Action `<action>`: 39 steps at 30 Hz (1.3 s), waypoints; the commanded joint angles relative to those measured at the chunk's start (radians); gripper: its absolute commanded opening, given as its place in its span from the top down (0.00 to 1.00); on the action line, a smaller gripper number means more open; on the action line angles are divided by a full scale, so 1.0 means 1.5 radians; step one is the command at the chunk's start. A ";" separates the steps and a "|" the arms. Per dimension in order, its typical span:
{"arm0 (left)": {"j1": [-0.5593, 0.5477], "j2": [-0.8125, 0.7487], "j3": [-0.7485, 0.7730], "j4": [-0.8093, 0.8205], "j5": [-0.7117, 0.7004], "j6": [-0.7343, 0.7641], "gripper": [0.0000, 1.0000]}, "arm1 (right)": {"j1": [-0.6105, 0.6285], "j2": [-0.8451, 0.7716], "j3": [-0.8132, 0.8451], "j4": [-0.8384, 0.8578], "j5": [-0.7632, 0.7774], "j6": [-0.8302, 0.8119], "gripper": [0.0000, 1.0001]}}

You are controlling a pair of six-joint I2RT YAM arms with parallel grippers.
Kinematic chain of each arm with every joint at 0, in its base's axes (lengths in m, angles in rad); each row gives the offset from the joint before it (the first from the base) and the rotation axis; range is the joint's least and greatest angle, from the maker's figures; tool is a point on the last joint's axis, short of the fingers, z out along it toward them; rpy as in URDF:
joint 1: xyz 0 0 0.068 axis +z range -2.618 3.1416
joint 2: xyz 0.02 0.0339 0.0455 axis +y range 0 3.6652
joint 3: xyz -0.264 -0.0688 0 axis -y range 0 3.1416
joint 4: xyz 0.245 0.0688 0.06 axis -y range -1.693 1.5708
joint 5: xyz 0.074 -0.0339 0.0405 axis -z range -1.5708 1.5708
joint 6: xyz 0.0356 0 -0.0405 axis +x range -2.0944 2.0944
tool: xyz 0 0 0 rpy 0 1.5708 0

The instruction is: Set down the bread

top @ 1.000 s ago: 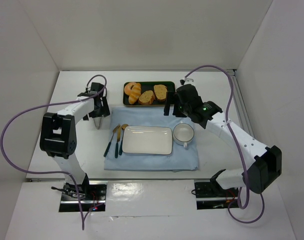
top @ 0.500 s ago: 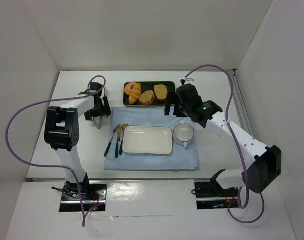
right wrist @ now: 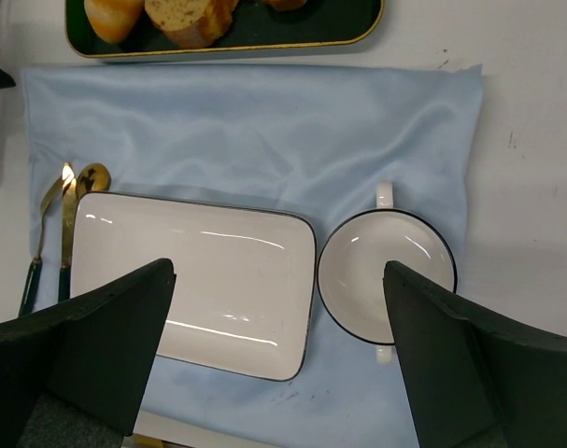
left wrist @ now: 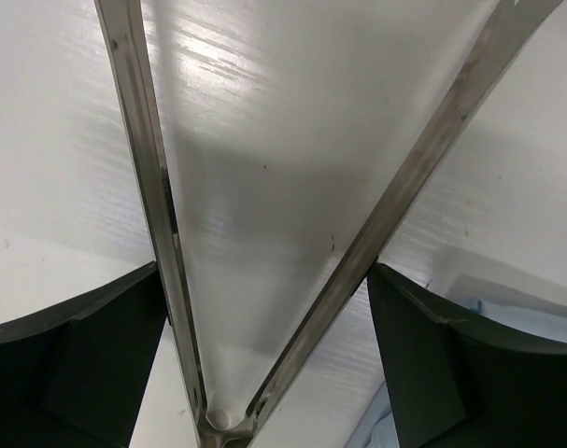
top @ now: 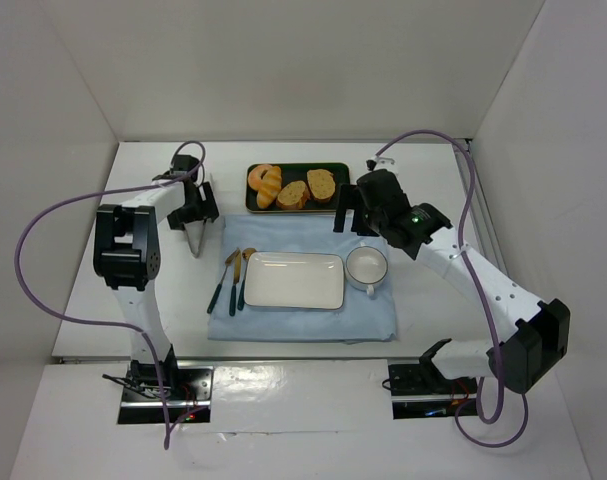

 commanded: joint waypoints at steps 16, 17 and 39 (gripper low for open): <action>0.008 0.050 -0.043 -0.029 0.016 0.040 0.19 | -0.003 -0.012 0.023 0.004 0.031 0.014 0.00; 0.008 0.050 -0.043 -0.029 0.016 0.040 0.19 | -0.003 -0.012 0.023 0.004 0.031 0.014 0.00; -0.046 -0.247 0.026 -0.057 0.105 0.031 0.30 | -0.010 -0.018 -0.015 0.062 -0.006 0.033 0.00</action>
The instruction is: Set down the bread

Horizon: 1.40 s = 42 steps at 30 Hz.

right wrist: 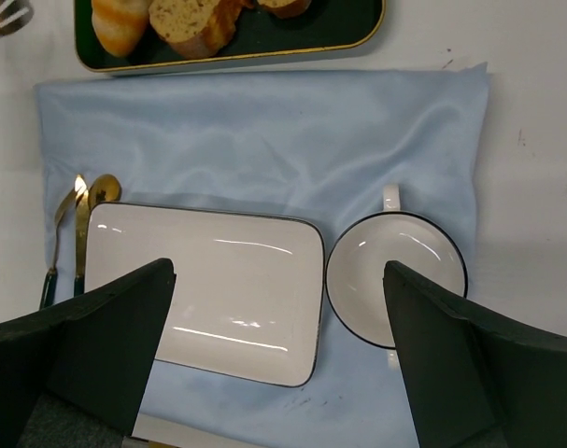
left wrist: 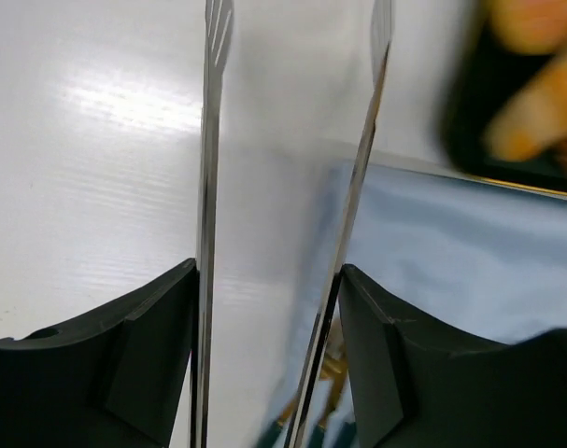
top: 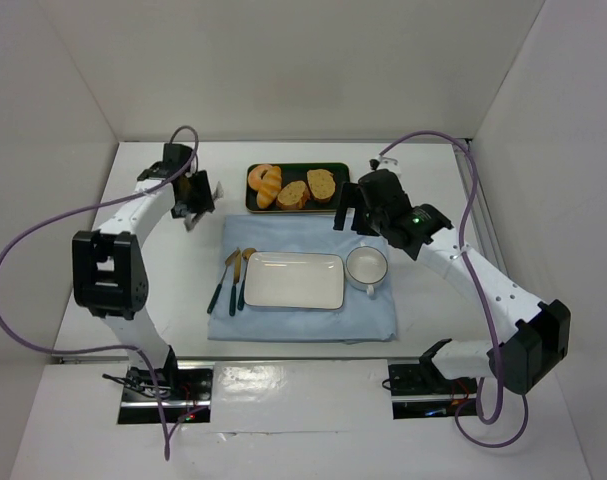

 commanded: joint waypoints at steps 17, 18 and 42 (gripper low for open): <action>-0.264 -0.259 0.059 -0.062 0.084 -0.012 0.27 | -0.004 0.013 -0.059 0.160 -0.092 0.007 0.00; -0.282 -0.269 0.051 -0.068 0.057 -0.012 0.27 | -0.004 -0.005 -0.067 0.168 -0.092 0.007 0.00; -0.300 -0.068 0.052 0.067 -0.193 0.039 0.31 | -0.016 -0.169 -0.170 0.119 -0.055 0.006 0.00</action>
